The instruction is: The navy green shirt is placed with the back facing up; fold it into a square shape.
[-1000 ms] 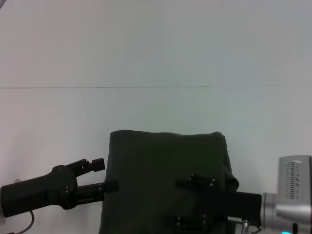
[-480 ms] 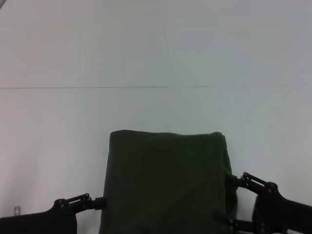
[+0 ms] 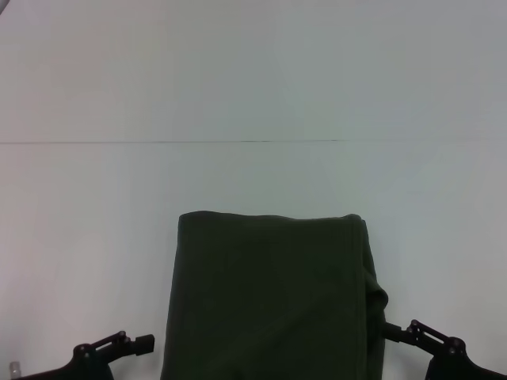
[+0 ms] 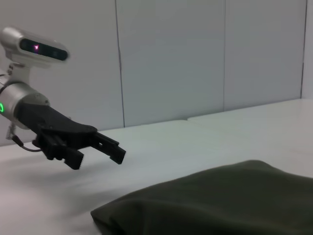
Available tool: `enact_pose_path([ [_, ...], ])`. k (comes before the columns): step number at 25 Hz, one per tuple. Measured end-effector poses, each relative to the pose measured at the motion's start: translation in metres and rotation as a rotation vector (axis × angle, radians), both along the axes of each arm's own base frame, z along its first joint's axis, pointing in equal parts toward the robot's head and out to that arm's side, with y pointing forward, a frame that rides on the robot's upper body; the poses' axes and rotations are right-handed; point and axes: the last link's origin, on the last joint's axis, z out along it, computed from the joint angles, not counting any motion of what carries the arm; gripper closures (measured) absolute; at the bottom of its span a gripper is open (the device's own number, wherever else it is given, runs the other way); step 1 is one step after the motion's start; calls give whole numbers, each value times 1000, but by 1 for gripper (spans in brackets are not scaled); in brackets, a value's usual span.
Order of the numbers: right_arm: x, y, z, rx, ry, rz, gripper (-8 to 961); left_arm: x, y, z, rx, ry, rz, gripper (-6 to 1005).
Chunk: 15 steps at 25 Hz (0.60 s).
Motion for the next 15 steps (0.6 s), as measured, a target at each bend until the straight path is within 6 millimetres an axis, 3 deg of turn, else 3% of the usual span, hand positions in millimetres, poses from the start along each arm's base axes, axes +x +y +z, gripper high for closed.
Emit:
enact_pose_path([
  [15, 4, 1, -7, 8, -31, -9, 31, 1, -2, -5, 3, -7, -29, 65],
])
